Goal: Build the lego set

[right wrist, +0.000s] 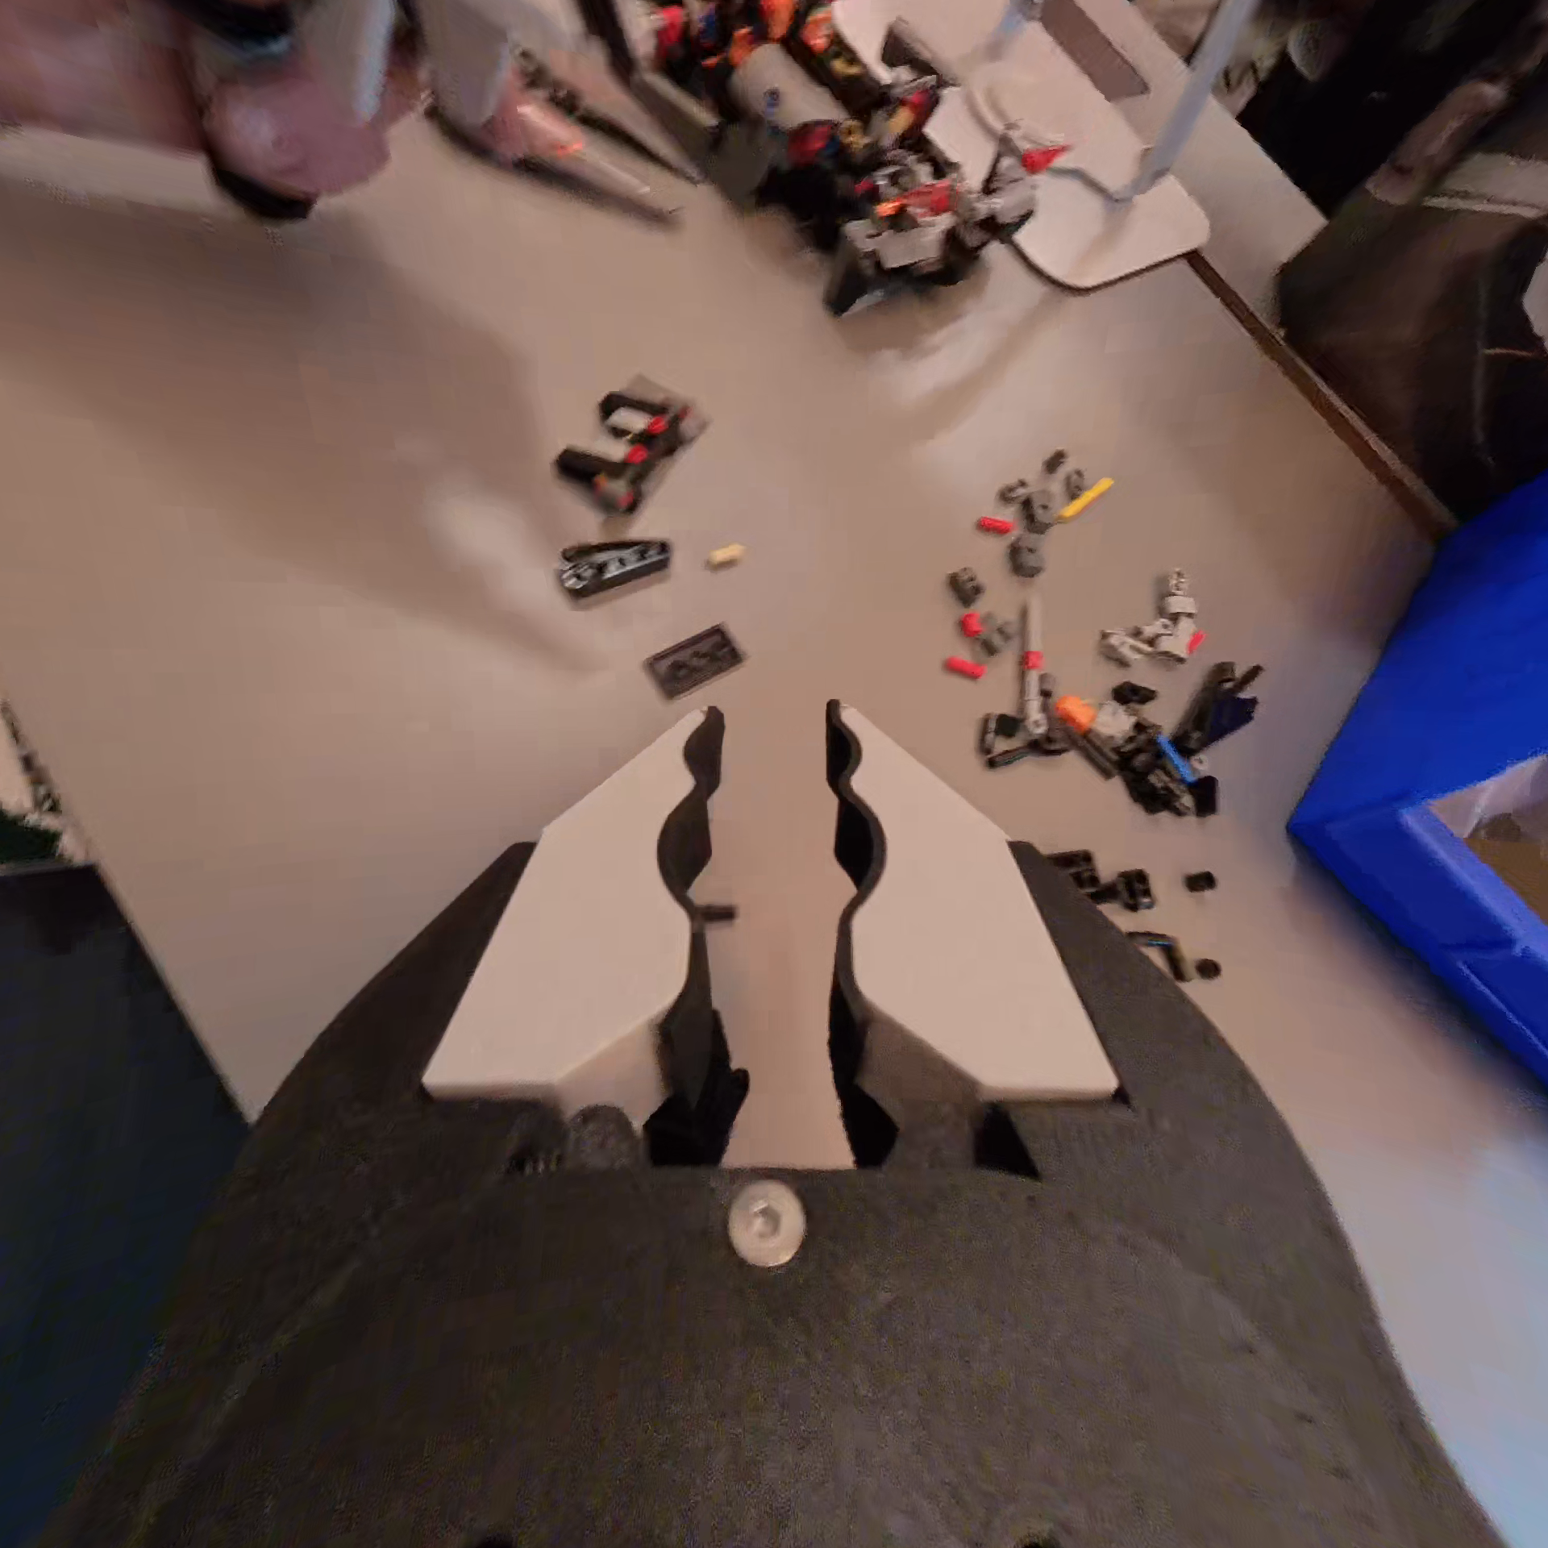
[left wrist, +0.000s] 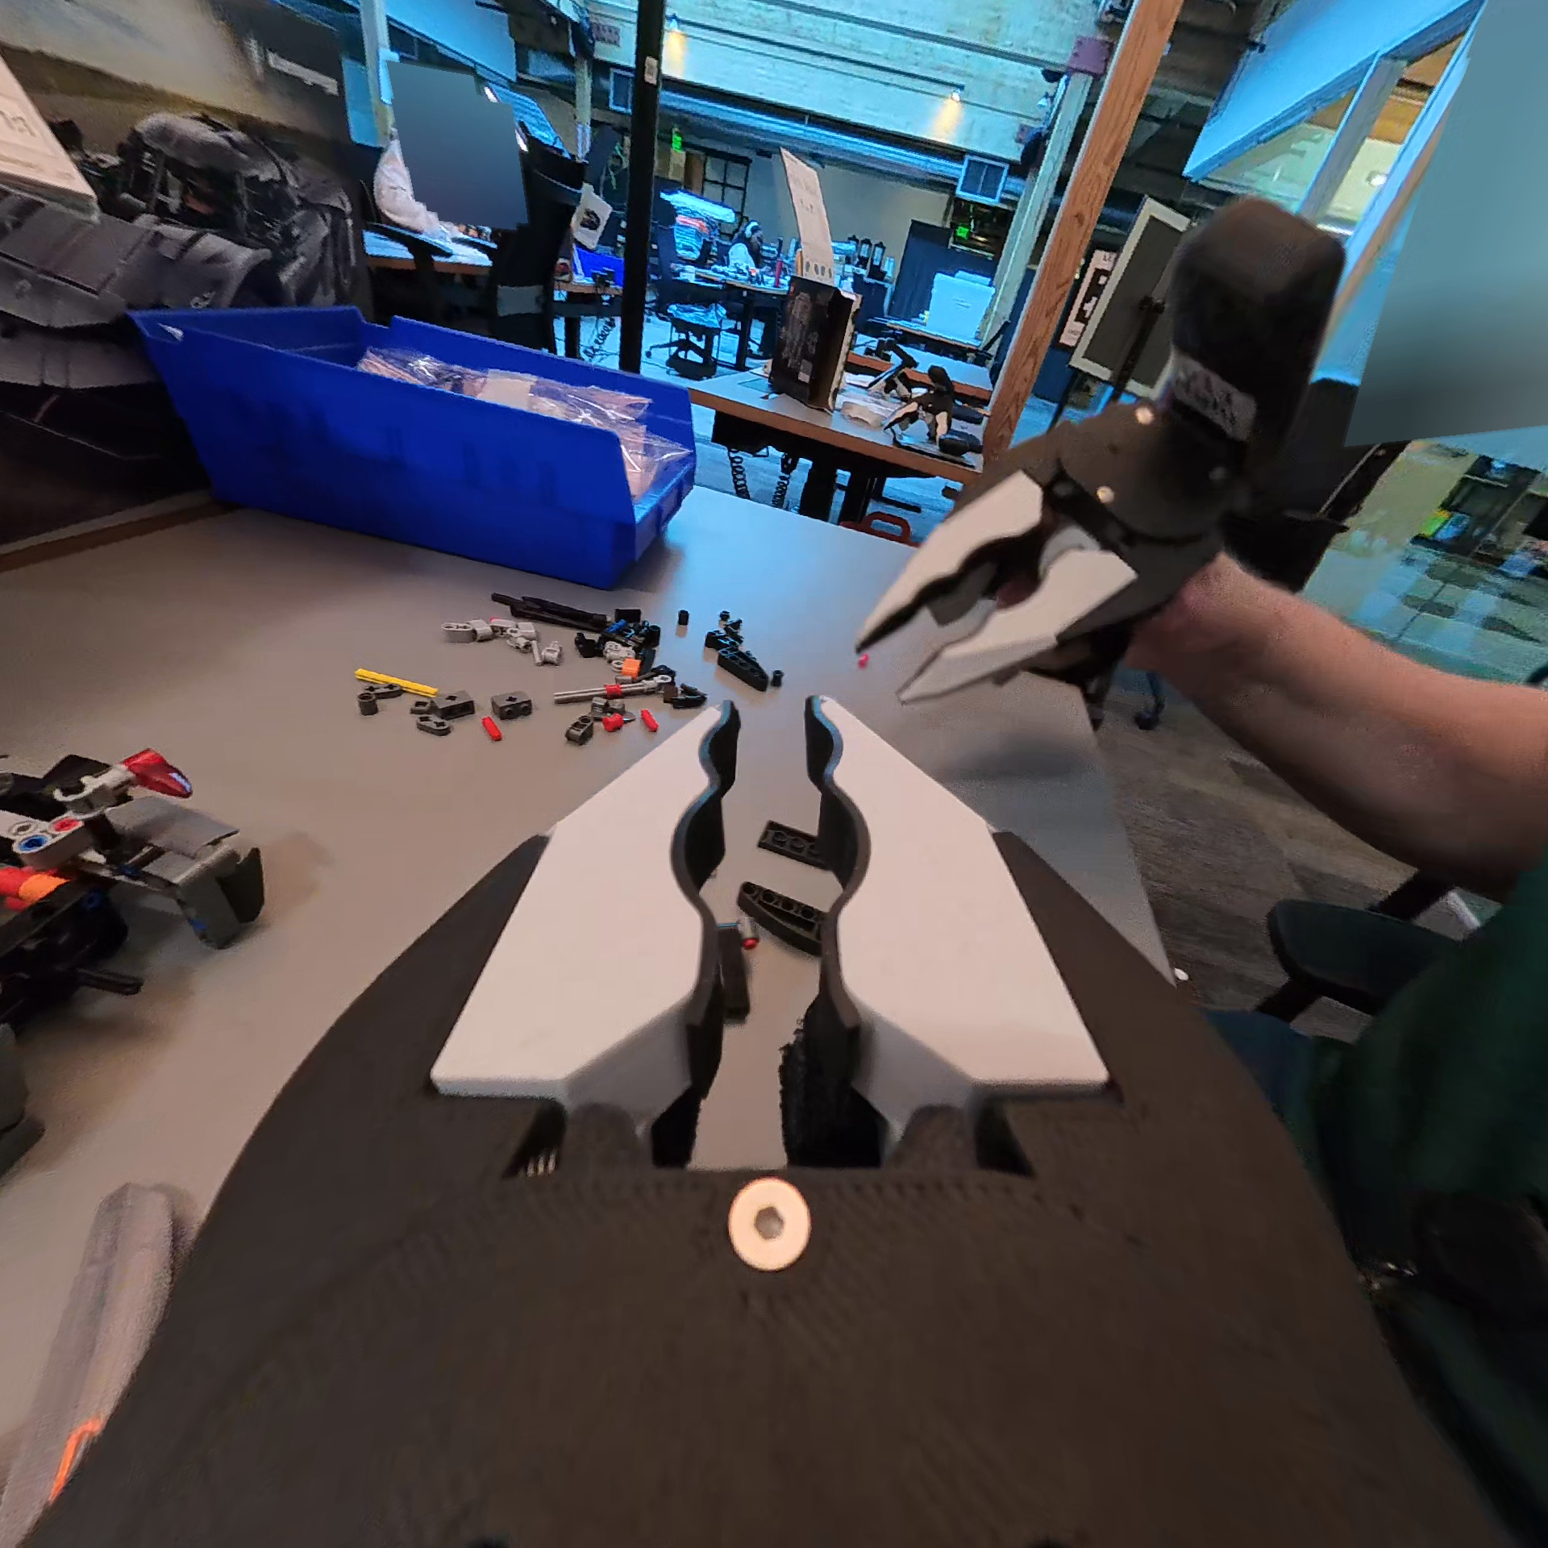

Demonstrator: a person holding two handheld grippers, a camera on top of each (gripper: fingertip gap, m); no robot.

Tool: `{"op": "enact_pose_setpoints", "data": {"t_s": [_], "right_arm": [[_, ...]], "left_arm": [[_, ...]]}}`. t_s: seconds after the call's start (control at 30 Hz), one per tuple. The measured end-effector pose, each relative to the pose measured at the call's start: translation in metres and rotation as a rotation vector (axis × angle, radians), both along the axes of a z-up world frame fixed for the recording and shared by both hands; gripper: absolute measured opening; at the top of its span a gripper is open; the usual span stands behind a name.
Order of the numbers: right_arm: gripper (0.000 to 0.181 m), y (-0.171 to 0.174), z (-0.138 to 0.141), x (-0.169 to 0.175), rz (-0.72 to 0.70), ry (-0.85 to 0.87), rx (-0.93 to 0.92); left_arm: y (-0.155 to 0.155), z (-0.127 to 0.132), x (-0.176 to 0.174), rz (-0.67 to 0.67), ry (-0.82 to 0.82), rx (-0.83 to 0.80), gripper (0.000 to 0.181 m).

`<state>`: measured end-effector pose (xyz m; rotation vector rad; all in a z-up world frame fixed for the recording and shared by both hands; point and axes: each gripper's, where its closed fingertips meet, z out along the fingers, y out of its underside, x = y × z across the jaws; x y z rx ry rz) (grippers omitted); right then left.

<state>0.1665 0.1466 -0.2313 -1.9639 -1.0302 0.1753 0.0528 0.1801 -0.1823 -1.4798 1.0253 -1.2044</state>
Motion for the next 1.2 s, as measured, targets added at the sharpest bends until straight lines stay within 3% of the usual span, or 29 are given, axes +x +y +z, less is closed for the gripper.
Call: {"op": "enact_pose_setpoints", "data": {"t_s": [0.1,0.3,0.57,0.73,0.9,1.07,1.2], "right_arm": [[0.023,0.046,0.008,0.007,-0.068,-0.036,0.016],[0.021,0.124,-0.005,-0.004,-0.109,-0.041,-0.069],[0.025,0.160,-0.054,-0.004,-0.118,-0.127,-0.249],[0.010,0.164,-0.065,-0.008,-0.098,-0.126,-0.277],[0.010,0.157,-0.049,-0.008,-0.090,-0.077,-0.238],[0.010,0.116,-0.014,-0.007,-0.054,0.054,-0.214],[0.010,0.067,0.008,-0.003,-0.025,0.201,-0.226]], "left_arm": [[0.004,-0.006,0.003,0.018,-0.007,-0.001,0.014],[0.008,-0.003,0.000,0.050,-0.011,0.039,0.013],[0.011,0.002,-0.004,0.055,-0.040,0.025,0.014],[0.012,0.002,-0.004,0.053,-0.046,0.012,0.015],[0.011,0.000,-0.002,0.050,-0.036,0.021,0.015],[0.004,-0.010,0.008,0.015,0.047,0.032,0.017],[-0.019,-0.017,0.027,-0.091,0.201,0.128,0.017]]}}
